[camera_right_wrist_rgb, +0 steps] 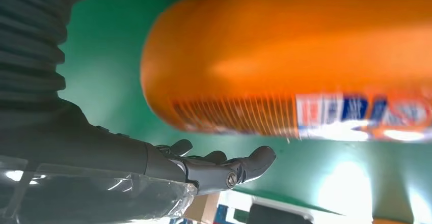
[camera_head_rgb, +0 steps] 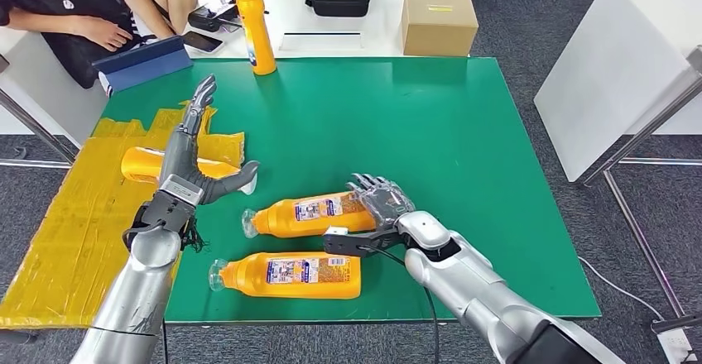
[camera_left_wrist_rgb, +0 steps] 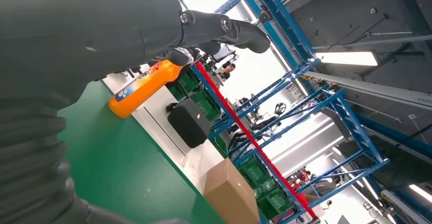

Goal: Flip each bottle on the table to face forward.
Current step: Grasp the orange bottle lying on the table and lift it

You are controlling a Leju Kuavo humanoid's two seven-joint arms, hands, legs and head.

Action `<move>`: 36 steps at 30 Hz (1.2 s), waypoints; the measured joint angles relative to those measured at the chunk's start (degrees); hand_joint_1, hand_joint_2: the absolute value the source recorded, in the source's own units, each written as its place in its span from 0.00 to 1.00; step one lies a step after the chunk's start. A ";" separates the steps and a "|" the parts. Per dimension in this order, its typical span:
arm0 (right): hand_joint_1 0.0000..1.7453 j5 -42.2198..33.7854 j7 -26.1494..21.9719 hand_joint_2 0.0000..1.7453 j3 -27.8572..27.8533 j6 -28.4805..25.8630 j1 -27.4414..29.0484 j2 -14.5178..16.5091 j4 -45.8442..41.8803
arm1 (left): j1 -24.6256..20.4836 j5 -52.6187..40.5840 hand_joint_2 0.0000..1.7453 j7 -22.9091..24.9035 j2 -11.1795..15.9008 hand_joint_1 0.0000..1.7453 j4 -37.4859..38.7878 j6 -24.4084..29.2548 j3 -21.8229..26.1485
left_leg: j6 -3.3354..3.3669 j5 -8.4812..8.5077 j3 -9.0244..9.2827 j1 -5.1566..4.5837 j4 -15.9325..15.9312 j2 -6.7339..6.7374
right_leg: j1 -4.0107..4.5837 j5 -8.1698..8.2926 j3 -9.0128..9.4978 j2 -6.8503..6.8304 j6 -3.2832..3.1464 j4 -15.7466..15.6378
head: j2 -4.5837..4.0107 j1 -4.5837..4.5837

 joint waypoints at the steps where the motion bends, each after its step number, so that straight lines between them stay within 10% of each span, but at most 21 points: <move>1: 0.00 -0.06 0.00 1.00 -0.11 0.15 0.00 0.12 0.33 | 0.04 0.00 1.00 0.01 -0.01 0.00 0.00 -0.01 0.00 | 0.00 0.00 0.00 0.00 0.00 0.00 | 0.00 0.00 0.00 0.00 0.00 0.00 | 0.00 0.00; 36: 0.00 5.92 -1.55 1.00 0.52 -2.10 -2.72 6.01 6.88 | 0.52 0.97 1.00 -0.97 -0.35 0.00 0.74 -0.03 0.05 | 0.00 0.01 0.01 0.01 0.00 0.01 | 0.00 0.00 0.00 0.01 0.00 0.01 | 0.00 0.00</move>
